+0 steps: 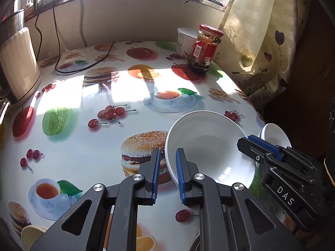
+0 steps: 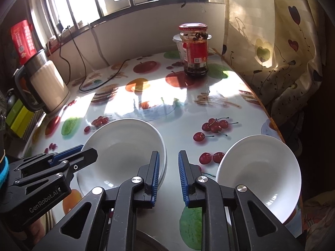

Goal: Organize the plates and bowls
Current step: 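Close the left gripper on a white bowl rim while the right gripper grips another bowl rim, then lift and carry the held white bowls with both grippers toward the plate stack, then lower the bowls onto the stack and open both grippers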

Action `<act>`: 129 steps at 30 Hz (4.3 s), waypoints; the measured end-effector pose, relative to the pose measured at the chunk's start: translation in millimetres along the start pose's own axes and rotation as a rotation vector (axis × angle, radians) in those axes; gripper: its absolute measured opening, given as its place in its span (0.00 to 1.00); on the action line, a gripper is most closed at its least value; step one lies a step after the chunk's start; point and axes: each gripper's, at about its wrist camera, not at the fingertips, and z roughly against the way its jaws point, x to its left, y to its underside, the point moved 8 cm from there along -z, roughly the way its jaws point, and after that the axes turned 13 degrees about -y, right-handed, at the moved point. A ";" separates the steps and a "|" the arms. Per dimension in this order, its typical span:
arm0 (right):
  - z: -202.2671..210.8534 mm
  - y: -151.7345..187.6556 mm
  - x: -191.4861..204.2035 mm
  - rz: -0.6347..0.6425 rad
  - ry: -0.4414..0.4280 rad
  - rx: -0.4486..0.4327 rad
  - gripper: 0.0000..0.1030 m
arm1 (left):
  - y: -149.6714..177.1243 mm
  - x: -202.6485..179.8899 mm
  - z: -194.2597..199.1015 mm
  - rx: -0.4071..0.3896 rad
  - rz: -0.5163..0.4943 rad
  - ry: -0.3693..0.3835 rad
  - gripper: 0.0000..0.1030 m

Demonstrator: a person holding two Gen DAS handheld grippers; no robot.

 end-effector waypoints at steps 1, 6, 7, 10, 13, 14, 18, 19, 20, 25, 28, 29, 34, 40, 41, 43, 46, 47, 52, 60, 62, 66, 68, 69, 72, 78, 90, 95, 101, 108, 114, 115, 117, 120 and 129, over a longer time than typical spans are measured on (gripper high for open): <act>0.1 0.1 0.3 0.000 -0.001 -0.001 0.16 | -0.1 -0.1 -0.3 0.000 -0.001 0.000 0.14; -1.1 -0.2 2.2 0.001 -0.009 -0.002 0.13 | 1.4 -0.5 -1.4 0.004 0.002 0.008 0.13; -1.1 -0.2 2.3 0.001 -0.010 -0.003 0.12 | 1.8 -0.7 -1.5 0.003 0.002 0.009 0.13; -1.1 -0.1 2.6 -0.003 -0.018 -0.006 0.10 | 1.7 -1.2 -1.9 0.003 0.002 0.012 0.12; -1.3 -0.2 3.9 -0.002 -0.018 -0.009 0.09 | 1.2 -1.8 -1.6 0.001 0.000 0.009 0.11; -1.5 -0.3 3.9 -0.003 -0.017 -0.010 0.09 | 1.1 -1.7 -1.6 0.001 0.001 0.009 0.12; -1.7 -0.5 3.8 -0.004 -0.017 -0.010 0.08 | 1.0 -1.9 -1.5 0.001 0.001 0.008 0.11; -1.8 -0.6 3.6 -0.004 -0.016 -0.010 0.08 | 1.1 -2.1 -1.4 0.001 -0.001 0.005 0.11; -1.8 -0.7 3.5 -0.007 -0.016 -0.011 0.08 | 1.1 -2.4 -1.5 0.000 -0.001 0.003 0.11; -1.2 -1.5 3.5 -0.015 -0.016 -0.014 0.08 | 1.2 -1.1 -0.4 0.002 0.006 0.002 0.11; 1.0 -2.8 5.3 -0.019 -0.014 -0.022 0.08 | -0.7 0.4 2.4 -0.010 0.005 -0.004 0.11; 1.9 -3.3 6.2 -0.019 -0.015 -0.024 0.08 | -1.2 0.9 3.0 -0.011 0.006 -0.004 0.11; 7.2 -4.2 10.6 -0.025 -0.019 -0.037 0.08 | -3.1 1.4 10.0 -0.024 0.005 -0.007 0.11; 16.9 -3.2 12.7 -0.035 -0.019 -0.053 0.08 | -4.1 -0.7 21.2 -0.043 0.005 0.005 0.11; 19.0 -2.9 12.8 -0.035 -0.016 -0.056 0.08 | -4.0 -1.2 23.0 -0.045 0.004 0.009 0.11; 23.7 -2.0 13.4 -0.038 -0.017 -0.064 0.08 | -3.2 -2.3 26.6 -0.046 0.003 0.016 0.11; 32.0 0.1 14.1 -0.043 -0.017 -0.074 0.08 | -1.4 -4.8 33.7 -0.055 -0.003 0.025 0.11; 35.1 1.0 14.4 -0.044 -0.014 -0.077 0.08 | -0.9 -6.0 36.4 -0.060 -0.006 0.026 0.11; 51.2 4.5 17.4 -0.046 -0.010 -0.099 0.08 | 3.7 -9.5 48.2 -0.070 -0.011 0.041 0.11; 74.3 19.9 25.6 -0.054 0.000 -0.121 0.08 | 18.1 -14.4 64.7 -0.075 -0.026 0.059 0.11; 80.5 24.7 26.3 -0.062 -0.001 -0.127 0.08 | 21.7 -15.5 69.2 -0.080 -0.029 0.066 0.11; 92.1 34.0 30.3 -0.065 0.011 -0.140 0.08 | 29.0 -17.8 77.8 -0.082 -0.041 0.081 0.11; 96.8 39.5 31.3 -0.075 0.010 -0.144 0.08 | 34.5 -20.1 81.0 -0.080 -0.049 0.084 0.11; 98.7 42.2 31.6 -0.081 0.013 -0.146 0.08 | 37.7 -21.7 82.3 -0.078 -0.055 0.086 0.11; 103.9 51.0 30.8 -0.094 0.019 -0.148 0.08 | 45.5 -24.0 84.5 -0.070 -0.063 0.095 0.11; 110.1 69.3 31.4 -0.109 0.025 -0.141 0.08 | 58.9 -26.3 86.0 -0.054 -0.080 0.096 0.11; 107.5 101.8 27.2 -0.161 0.023 -0.108 0.08 | 85.7 -29.5 80.5 -0.009 -0.106 0.093 0.11; 103.6 112.2 25.8 -0.176 0.023 -0.090 0.08 | 92.2 -29.7 77.5 0.009 -0.111 0.090 0.11; 101.0 116.9 23.6 -0.187 0.024 -0.080 0.08 | 97.8 -30.7 74.8 0.026 -0.113 0.088 0.11; 101.1 118.2 23.5 -0.190 0.023 -0.078 0.08 | 98.0 -30.4 73.1 0.025 -0.116 0.083 0.11; 100.1 119.3 25.1 -0.188 0.023 -0.076 0.08 | 99.7 -27.6 72.7 0.032 -0.112 0.080 0.11; 101.0 119.5 25.7 -0.189 0.022 -0.077 0.08 | 99.8 -28.1 73.5 0.032 -0.113 0.079 0.11; 101.3 119.7 27.1 -0.186 0.023 -0.075 0.08 | 100.3 -27.4 72.2 0.039 -0.107 0.079 0.11; 100.2 120.2 27.1 -0.187 0.025 -0.071 0.08 | 99.8 -27.9 73.9 0.033 -0.107 0.079 0.11; 97.6 121.4 27.2 -0.194 0.020 -0.067 0.11 | 101.2 -26.5 73.6 0.046 -0.093 0.085 0.11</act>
